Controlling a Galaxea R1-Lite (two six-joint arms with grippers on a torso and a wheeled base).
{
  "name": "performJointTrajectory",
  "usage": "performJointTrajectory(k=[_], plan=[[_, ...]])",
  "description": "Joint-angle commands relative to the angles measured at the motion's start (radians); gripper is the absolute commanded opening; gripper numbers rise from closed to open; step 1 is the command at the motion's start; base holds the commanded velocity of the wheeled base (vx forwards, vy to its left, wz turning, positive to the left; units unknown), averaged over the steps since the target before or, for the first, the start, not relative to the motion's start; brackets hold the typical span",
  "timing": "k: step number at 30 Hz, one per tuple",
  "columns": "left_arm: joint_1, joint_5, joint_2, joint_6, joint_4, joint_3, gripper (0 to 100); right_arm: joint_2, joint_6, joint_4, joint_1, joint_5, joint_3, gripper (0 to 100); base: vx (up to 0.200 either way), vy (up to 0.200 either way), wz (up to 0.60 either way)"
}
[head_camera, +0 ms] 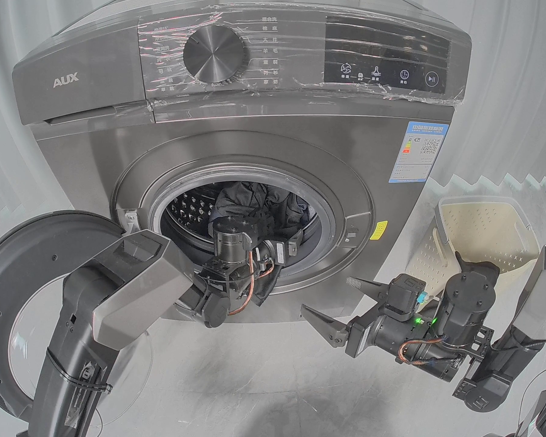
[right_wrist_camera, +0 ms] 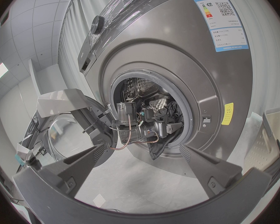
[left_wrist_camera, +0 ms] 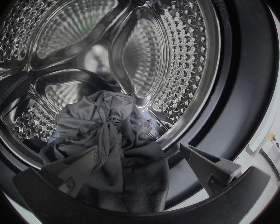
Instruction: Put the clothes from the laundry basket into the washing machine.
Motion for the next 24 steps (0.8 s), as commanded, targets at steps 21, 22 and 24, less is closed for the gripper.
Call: performJointTrajectory(k=[21,22,24], plan=[[0.028,0.014,0.133,0.051,-0.044,-0.111,0,0.001,0.0,-0.001,0.0,0.0,0.0,100,0.0,0.0,0.0],[0.03,0.016,0.13,0.051,-0.047,-0.111,0,0.001,0.0,-0.001,0.003,0.0,0.001,100,0.0,0.0,0.0],[0.033,0.016,0.108,0.049,-0.059,-0.1,0,0.001,0.0,-0.001,0.016,0.0,0.001,100,0.0,0.0,0.0]])
